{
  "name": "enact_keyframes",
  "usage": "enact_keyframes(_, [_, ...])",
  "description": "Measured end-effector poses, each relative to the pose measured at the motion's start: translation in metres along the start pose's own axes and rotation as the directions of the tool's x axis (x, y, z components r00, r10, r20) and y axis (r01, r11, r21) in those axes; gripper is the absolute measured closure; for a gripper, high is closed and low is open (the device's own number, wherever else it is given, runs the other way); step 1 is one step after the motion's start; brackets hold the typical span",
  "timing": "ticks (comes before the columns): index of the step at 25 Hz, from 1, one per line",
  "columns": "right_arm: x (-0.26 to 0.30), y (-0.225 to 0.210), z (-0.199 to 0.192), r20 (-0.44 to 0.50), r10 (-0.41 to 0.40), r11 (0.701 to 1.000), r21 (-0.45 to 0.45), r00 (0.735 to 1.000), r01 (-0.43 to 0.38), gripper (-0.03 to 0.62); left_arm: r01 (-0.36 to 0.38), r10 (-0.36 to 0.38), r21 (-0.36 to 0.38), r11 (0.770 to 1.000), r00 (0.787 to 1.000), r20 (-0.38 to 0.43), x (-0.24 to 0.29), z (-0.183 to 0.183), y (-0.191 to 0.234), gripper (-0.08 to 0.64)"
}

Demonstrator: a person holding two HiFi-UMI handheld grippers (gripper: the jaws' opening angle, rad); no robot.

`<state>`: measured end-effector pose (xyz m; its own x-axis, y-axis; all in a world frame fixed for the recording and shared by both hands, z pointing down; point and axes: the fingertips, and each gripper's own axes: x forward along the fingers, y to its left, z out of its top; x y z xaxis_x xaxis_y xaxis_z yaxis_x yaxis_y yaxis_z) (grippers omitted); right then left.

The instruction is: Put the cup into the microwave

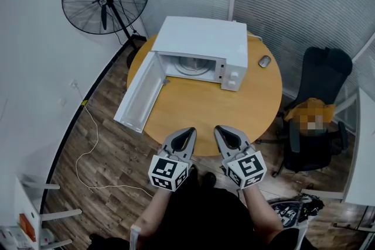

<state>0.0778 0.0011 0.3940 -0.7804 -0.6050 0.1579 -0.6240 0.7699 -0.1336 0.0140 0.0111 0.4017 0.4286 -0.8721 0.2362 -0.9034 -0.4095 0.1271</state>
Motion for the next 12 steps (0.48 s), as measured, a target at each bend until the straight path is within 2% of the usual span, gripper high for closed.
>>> enact_keyframes(12, [0.0038,0.0004,0.0027,0.003,-0.007,1.000,-0.001,1.000,0.007,0.583,0.007,-0.007,0.015,1.000,1.000,0.001,-0.0018,0.0043,0.0051,0.561])
